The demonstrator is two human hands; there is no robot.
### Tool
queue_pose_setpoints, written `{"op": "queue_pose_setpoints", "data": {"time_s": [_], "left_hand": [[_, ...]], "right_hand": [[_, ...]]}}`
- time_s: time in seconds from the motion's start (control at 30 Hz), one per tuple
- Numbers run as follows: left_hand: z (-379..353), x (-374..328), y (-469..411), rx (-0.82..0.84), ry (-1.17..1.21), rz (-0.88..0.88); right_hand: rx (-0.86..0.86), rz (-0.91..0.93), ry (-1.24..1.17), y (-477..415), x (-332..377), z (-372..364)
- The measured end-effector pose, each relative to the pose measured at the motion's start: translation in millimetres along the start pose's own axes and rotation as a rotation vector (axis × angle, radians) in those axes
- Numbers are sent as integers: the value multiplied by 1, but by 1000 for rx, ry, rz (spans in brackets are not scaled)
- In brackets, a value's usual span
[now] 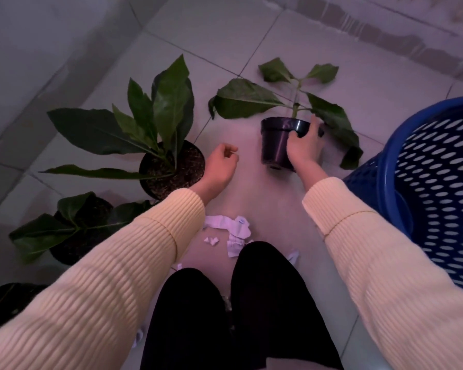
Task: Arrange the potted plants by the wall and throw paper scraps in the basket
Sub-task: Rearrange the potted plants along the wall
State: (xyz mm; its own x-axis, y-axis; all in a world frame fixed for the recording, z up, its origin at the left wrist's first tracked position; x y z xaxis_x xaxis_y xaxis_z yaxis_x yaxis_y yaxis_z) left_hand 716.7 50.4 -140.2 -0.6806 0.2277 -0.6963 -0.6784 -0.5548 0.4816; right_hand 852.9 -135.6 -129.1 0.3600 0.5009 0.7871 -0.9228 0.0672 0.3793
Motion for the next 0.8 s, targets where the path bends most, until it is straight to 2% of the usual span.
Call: {"op": "queue_pose_setpoints", "data": {"time_s": [0.13, 0.37, 0.6, 0.8], "left_hand": [[-16, -20, -10, 116, 18, 28], [-27, -22, -16, 176, 132, 184], [-35, -10, -8, 191, 253, 246], [-39, -3, -2, 130, 295, 212]], "right_hand": [[3, -6, -45, -2, 3, -1], [9, 222, -102, 32, 5, -6], [13, 388, -94, 57, -11, -3], [88, 415, -99, 62, -12, -4]]}}
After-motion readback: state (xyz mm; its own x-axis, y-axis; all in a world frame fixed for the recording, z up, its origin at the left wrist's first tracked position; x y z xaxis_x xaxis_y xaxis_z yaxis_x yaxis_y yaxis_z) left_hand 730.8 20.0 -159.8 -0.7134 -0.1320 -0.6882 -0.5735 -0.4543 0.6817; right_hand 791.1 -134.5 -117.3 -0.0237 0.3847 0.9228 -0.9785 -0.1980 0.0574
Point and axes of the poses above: each hand's wrist, its own y-axis away from the middle knuckle, its own z-axis out of the back of the hand, x = y × z, the point moved 9 cm from there along -y, towards the middle knuckle, and after that the axes turned 12 degrees about -y, right-handed, at the moved point
